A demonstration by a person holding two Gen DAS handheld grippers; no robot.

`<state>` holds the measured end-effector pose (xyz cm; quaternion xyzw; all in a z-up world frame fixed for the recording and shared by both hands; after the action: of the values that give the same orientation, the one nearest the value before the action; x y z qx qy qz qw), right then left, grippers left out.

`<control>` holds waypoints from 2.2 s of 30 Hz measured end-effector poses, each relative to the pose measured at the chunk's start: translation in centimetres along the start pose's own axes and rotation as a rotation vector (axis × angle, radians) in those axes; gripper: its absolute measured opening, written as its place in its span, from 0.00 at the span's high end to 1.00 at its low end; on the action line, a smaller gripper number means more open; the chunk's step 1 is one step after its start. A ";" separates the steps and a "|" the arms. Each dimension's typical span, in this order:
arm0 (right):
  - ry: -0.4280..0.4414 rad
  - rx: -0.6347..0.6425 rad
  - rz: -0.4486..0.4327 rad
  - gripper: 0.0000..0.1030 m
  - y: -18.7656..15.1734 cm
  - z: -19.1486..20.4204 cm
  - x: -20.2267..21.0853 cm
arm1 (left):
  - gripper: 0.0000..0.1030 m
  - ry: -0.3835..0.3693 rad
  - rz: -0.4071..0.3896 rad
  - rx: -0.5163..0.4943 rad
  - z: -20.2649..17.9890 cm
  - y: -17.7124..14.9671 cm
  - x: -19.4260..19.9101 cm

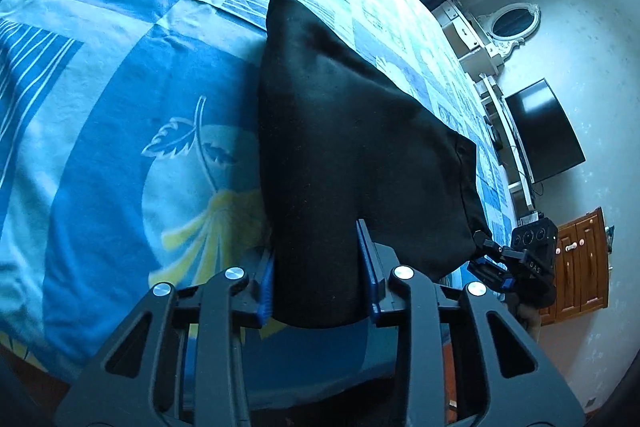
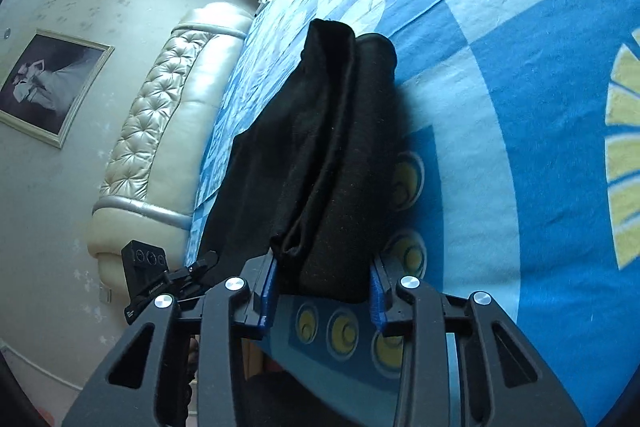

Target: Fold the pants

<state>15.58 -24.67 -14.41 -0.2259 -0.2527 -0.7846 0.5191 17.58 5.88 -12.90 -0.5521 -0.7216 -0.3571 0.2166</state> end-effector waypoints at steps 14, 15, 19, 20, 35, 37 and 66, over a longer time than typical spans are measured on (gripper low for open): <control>0.032 -0.035 -0.002 0.65 -1.9 -2.7 -0.6 | 0.61 0.020 0.009 -0.032 2.4 -1.5 -1.6; 0.033 -0.035 -0.001 0.65 -1.8 -2.6 -0.6 | 0.61 0.023 0.008 -0.034 2.5 -1.5 -1.5; 0.035 -0.034 -0.011 0.65 -1.7 -2.6 -0.4 | 0.60 0.023 0.003 -0.036 2.5 -2.0 -1.4; 0.029 -0.032 -0.013 0.65 -1.7 -2.6 -0.4 | 0.60 0.017 0.004 -0.031 2.6 -1.9 -1.4; 0.049 -0.070 -0.035 0.51 -3.3 -3.0 1.9 | 0.25 0.183 -0.084 -0.087 2.5 -2.9 0.4; 0.035 -0.081 -0.034 0.51 -3.8 -3.1 2.3 | 0.24 0.208 -0.096 -0.091 2.4 -3.1 0.8; -0.678 0.288 -0.223 0.19 -7.1 1.3 5.4 | 0.05 0.467 -0.320 -0.301 -4.5 -9.1 8.6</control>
<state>7.16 -25.29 -11.20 -0.3683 -0.5408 -0.6735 0.3439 5.98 6.73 -6.39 -0.3605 -0.6692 -0.6065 0.2333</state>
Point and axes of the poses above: each gripper's, at about its wrist camera, not at the fingertips, and x roughly against the way its jaws point, z to its left, y to its top, the point moved 8 cm from there along -x, roughly the way its jaws point, and after that the axes turned 3 degrees about z, right-handed, at the moved point
